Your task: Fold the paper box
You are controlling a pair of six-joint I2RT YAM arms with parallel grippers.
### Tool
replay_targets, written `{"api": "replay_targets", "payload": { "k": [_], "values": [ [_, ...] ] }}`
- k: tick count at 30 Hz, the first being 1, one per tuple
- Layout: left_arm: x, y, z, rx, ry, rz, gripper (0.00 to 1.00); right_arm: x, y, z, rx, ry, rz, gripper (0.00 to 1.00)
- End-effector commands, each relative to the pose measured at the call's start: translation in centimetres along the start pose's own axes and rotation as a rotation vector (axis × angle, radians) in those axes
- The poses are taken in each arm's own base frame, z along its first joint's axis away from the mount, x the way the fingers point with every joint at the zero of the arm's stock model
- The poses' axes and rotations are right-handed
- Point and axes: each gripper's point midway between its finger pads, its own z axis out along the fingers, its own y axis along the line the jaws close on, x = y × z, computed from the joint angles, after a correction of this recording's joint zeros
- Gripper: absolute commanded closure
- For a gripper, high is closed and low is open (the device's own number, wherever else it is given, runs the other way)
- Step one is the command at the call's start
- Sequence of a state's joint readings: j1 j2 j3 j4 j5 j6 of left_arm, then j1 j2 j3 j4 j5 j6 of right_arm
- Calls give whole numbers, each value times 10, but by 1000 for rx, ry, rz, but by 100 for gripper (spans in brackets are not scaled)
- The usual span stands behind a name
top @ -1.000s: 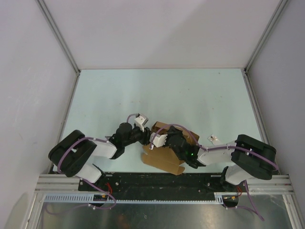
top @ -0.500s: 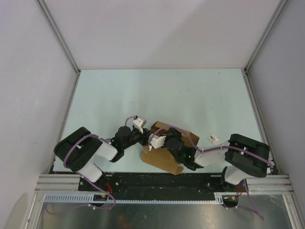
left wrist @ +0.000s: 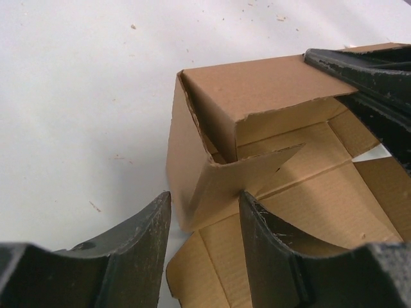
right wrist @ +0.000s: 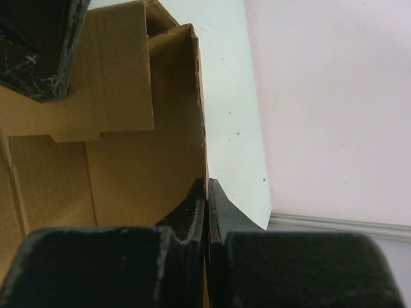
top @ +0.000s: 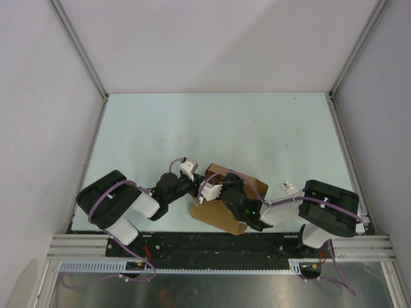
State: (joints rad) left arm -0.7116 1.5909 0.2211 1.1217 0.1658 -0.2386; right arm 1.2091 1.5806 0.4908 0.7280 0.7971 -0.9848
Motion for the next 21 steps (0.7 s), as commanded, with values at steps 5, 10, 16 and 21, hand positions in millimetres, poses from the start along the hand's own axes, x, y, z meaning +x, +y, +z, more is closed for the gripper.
{"api": "replay_targets", "payload": {
  "k": [5,10,16,21],
  "values": [
    [-25,-2,10,-40,-128,10,47,-12,13,0,-41,-59,74,100],
    [-21,3,15,-64,-149,-4,48,-14,15,0,-49,-67,88,100],
    [-26,0,20,-47,-196,-15,50,-15,15,0,-56,-75,102,100],
    [-32,6,23,-82,-226,-7,52,-15,19,-1,-74,-76,104,100]
  ]
}}
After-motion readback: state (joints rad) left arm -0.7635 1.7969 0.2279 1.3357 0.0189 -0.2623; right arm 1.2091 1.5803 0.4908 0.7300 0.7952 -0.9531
